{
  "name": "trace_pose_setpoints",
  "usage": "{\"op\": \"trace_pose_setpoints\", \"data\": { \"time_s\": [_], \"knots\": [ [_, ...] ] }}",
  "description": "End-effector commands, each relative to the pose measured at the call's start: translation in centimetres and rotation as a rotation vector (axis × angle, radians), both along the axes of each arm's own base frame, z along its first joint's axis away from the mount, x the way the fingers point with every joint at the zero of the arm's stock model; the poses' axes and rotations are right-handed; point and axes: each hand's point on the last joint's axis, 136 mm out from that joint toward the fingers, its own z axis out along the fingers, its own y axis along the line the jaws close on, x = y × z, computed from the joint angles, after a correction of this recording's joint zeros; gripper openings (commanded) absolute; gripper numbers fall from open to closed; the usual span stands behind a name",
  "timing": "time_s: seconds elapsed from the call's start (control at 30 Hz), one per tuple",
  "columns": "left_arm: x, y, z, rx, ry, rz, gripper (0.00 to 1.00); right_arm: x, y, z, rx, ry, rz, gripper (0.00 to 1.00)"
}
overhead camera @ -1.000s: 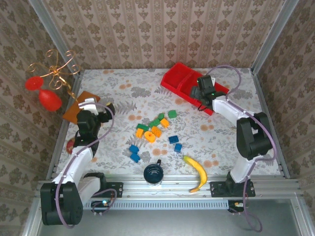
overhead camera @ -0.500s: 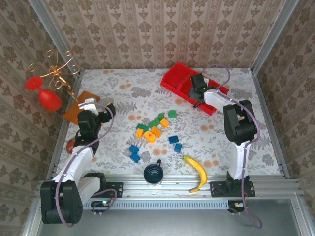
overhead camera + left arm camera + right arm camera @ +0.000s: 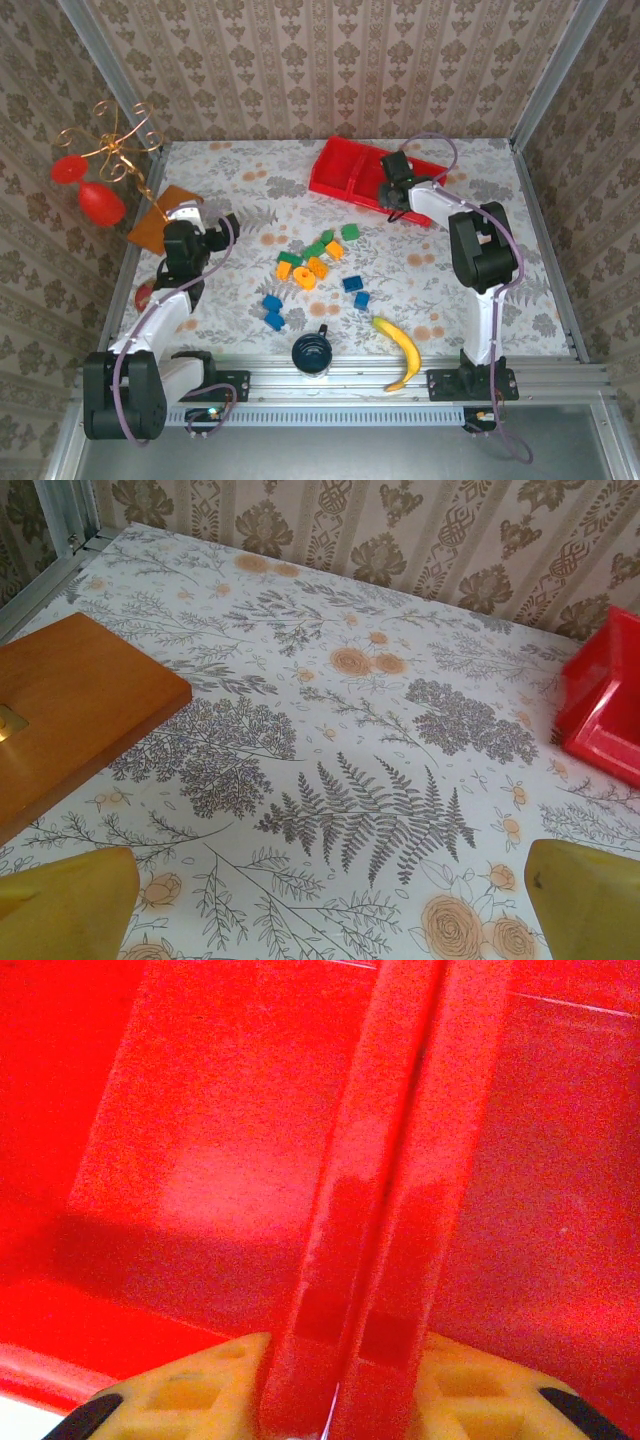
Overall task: Sort the legos into containers by color
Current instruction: Move the container to the top-center of the table.
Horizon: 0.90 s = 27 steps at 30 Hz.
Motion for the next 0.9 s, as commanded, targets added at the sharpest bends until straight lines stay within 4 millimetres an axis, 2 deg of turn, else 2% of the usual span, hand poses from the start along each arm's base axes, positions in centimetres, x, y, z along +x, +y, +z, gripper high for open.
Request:
{"op": "trace_pose_setpoints", "data": {
  "time_s": [0.0, 0.33, 0.53, 0.7, 0.87],
  "knots": [
    [0.3, -0.4, 0.7, -0.029, -0.002, -0.006, 1.0, -0.8, 3.1, -1.3, 0.011, 0.057, 0.113, 0.32],
    [-0.3, -0.8, 0.0, -0.038, 0.021, -0.019, 1.0, -0.5, 8.3, -0.8, 0.04, 0.053, 0.168, 0.32],
    [-0.9, -0.6, -0.3, -0.036, 0.044, -0.009, 1.0, -0.5, 10.9, -1.3, 0.061, 0.064, 0.187, 0.33],
    [-1.5, -0.2, -0.2, -0.033, 0.052, 0.009, 1.0, -0.3, 12.0, -1.1, 0.081, 0.059, 0.186, 0.35],
    [-2.0, -0.1, 0.0, -0.056, 0.062, 0.02, 1.0, 0.1, 12.4, 0.3, 0.097, 0.038, 0.186, 0.4]
  ]
}}
